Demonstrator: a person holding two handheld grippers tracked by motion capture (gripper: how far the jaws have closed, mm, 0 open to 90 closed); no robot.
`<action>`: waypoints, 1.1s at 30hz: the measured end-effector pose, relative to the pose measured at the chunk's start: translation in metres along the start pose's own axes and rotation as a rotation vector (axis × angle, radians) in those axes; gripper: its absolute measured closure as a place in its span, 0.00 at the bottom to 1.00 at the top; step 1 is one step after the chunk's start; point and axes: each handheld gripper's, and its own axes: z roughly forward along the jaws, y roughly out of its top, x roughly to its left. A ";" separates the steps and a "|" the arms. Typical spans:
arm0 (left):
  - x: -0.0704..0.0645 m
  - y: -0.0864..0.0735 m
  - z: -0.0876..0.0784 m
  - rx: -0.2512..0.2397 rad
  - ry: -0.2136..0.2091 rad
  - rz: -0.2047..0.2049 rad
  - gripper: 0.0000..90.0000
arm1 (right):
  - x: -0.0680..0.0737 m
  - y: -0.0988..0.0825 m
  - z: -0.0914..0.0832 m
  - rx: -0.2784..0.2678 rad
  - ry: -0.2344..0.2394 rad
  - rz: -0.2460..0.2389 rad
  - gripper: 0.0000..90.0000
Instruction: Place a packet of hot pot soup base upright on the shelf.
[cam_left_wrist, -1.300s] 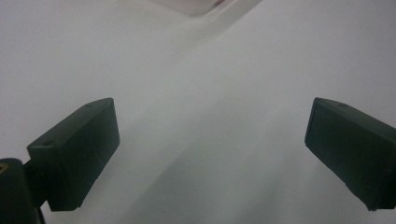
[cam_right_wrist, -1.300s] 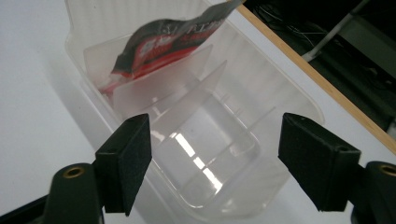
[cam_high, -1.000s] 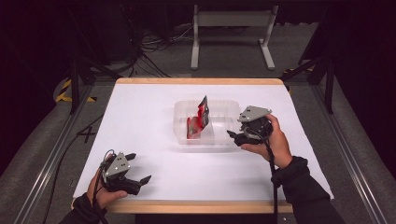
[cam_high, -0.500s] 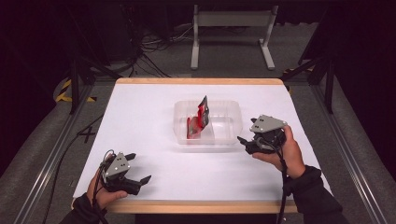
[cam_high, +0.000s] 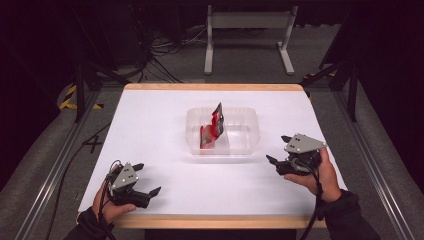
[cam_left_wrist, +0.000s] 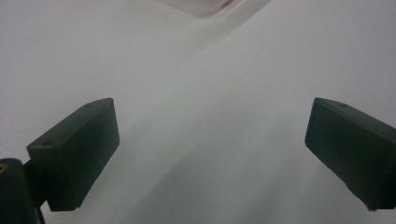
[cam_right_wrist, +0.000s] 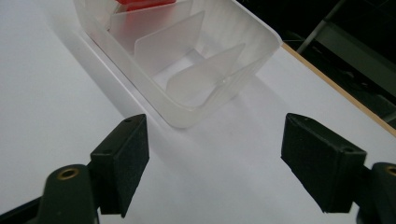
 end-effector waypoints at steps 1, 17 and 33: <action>0.000 0.000 0.000 0.000 0.000 0.000 0.04 | 0.000 -0.003 -0.002 -0.006 0.004 0.001 0.26; 0.007 -0.002 -0.004 0.003 0.056 0.000 0.04 | -0.010 -0.052 -0.021 -0.068 -0.047 0.083 0.22; 0.016 -0.002 -0.004 -0.013 0.087 -0.017 0.04 | -0.011 -0.097 -0.030 -0.069 -0.100 0.118 0.19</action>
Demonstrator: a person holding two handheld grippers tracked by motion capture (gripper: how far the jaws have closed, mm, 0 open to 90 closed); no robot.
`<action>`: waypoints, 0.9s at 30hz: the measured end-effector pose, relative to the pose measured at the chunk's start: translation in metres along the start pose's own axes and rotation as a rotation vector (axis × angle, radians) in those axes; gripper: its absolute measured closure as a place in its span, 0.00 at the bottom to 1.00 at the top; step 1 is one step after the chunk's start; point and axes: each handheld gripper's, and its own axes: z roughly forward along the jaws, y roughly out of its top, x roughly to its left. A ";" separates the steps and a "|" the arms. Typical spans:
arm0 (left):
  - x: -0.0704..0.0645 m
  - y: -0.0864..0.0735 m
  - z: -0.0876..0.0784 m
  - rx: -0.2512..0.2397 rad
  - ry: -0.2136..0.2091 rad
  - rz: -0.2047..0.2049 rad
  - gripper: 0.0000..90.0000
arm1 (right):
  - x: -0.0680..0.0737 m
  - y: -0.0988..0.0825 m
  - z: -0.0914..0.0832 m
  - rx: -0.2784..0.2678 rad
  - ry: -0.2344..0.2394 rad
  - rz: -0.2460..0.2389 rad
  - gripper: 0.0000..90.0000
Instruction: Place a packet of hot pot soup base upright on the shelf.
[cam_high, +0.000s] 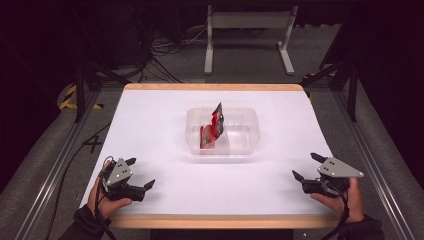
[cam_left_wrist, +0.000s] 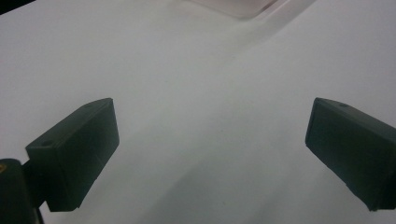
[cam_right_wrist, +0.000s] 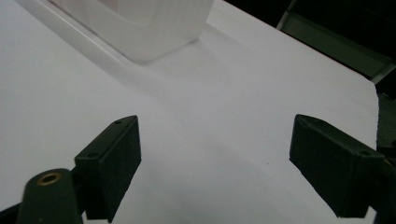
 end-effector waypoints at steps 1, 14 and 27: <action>0.001 0.000 0.000 -0.002 -0.003 0.001 0.04 | 0.000 -0.001 0.000 -0.001 0.001 0.001 0.18; 0.005 -0.001 -0.003 -0.036 0.019 -0.025 0.04 | -0.004 -0.025 -0.010 -0.081 -0.045 0.082 0.15; 0.003 -0.002 -0.005 -0.065 0.012 -0.016 0.04 | -0.006 -0.029 -0.015 -0.142 -0.086 0.139 0.15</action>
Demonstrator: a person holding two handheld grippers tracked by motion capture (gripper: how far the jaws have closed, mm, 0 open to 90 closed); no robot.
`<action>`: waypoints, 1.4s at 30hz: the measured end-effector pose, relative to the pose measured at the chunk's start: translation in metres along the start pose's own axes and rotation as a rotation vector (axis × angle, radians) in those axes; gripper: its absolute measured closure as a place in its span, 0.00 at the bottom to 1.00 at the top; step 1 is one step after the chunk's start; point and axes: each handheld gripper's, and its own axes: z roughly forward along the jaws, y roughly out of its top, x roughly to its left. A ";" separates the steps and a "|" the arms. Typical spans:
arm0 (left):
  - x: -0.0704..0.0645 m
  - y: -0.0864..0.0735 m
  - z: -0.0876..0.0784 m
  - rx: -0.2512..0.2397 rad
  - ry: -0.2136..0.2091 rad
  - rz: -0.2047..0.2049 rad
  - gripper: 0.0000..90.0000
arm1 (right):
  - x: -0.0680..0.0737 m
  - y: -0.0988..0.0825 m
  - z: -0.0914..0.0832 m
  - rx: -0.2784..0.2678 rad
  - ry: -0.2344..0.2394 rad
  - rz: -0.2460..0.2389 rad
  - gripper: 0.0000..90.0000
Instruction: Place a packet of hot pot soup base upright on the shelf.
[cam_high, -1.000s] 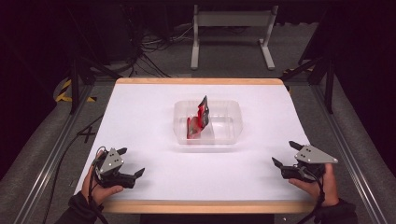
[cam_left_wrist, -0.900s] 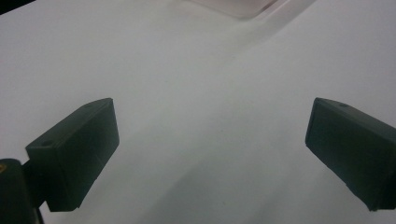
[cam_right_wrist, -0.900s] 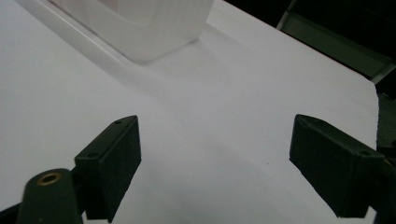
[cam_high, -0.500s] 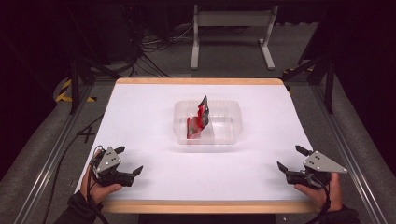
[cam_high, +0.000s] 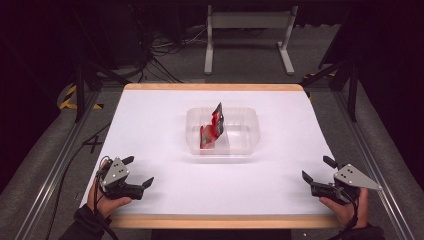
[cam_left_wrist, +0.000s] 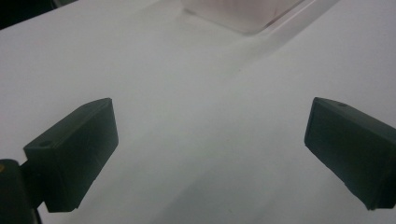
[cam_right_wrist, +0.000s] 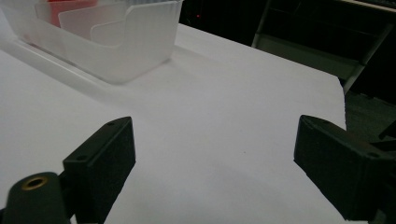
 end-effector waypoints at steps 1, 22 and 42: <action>0.001 -0.001 -0.001 -0.003 -0.003 0.002 0.04 | 0.001 0.000 0.001 0.002 0.001 0.003 0.15; 0.000 -0.002 0.003 0.015 -0.002 0.000 0.05 | 0.003 -0.001 0.002 0.002 -0.038 -0.021 0.14; 0.001 -0.001 0.007 0.024 -0.006 0.011 0.06 | 0.003 -0.003 0.002 0.020 -0.056 -0.029 0.15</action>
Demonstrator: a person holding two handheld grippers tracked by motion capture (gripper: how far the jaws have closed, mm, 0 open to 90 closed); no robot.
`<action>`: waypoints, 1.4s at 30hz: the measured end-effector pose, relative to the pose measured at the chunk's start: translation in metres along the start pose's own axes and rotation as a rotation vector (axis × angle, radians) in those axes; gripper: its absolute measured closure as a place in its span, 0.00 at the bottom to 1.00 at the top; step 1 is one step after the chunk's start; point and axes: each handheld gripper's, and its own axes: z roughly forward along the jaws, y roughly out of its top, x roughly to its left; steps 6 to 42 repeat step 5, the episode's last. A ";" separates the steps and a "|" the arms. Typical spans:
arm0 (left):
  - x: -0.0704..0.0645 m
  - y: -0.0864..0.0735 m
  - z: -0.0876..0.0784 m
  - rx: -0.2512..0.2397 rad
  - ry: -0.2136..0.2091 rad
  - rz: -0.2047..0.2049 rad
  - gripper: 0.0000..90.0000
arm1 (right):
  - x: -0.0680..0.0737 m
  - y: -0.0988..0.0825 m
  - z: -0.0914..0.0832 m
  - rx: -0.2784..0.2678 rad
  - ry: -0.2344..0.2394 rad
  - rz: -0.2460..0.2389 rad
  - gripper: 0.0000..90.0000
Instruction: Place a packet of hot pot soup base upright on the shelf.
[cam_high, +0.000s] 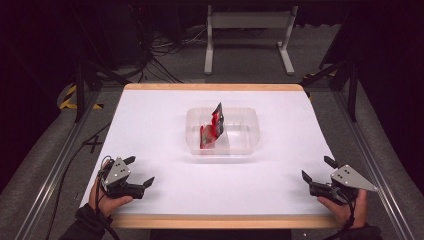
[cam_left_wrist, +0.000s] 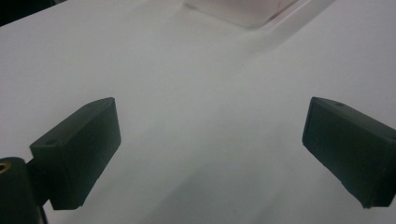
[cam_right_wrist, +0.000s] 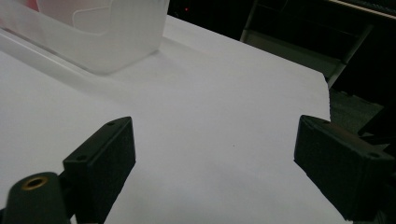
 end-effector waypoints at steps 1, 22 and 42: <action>0.000 0.001 0.001 0.000 -0.003 0.004 0.06 | -0.001 -0.001 -0.002 -0.002 -0.003 0.003 0.15; -0.001 0.001 0.003 0.000 -0.012 0.009 0.06 | -0.004 -0.002 -0.001 -0.003 -0.015 0.024 0.15; -0.001 0.001 0.003 0.000 -0.012 0.009 0.06 | -0.004 -0.002 -0.001 -0.003 -0.015 0.024 0.15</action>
